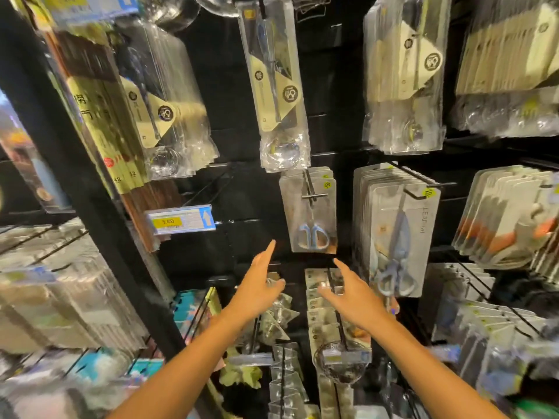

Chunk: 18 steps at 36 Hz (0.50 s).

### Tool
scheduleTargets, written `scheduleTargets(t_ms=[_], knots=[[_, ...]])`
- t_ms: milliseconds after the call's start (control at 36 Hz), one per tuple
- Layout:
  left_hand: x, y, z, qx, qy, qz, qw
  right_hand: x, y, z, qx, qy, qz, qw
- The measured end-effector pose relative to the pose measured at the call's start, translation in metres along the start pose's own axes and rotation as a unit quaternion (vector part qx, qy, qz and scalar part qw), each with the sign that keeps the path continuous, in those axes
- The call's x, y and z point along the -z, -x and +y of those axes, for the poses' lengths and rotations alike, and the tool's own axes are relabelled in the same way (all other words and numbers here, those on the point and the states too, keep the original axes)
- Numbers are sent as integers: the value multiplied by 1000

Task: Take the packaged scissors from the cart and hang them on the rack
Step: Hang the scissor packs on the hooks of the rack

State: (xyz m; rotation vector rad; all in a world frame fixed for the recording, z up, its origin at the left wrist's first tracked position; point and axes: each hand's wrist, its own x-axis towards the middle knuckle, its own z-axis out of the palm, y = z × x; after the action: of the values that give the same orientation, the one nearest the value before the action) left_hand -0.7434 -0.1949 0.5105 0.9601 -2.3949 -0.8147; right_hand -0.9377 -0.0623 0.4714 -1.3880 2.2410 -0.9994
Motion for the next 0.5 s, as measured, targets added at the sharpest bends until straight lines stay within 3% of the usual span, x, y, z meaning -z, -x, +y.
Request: scheduleTargets(t_ms=[222, 500], knots=[[-4, 96, -24, -90, -143, -13, 986, -31, 49, 7, 121, -3, -81, 989], [21, 275, -80, 9, -167, 9, 986, -138, 104, -51, 328, 44, -232, 915]])
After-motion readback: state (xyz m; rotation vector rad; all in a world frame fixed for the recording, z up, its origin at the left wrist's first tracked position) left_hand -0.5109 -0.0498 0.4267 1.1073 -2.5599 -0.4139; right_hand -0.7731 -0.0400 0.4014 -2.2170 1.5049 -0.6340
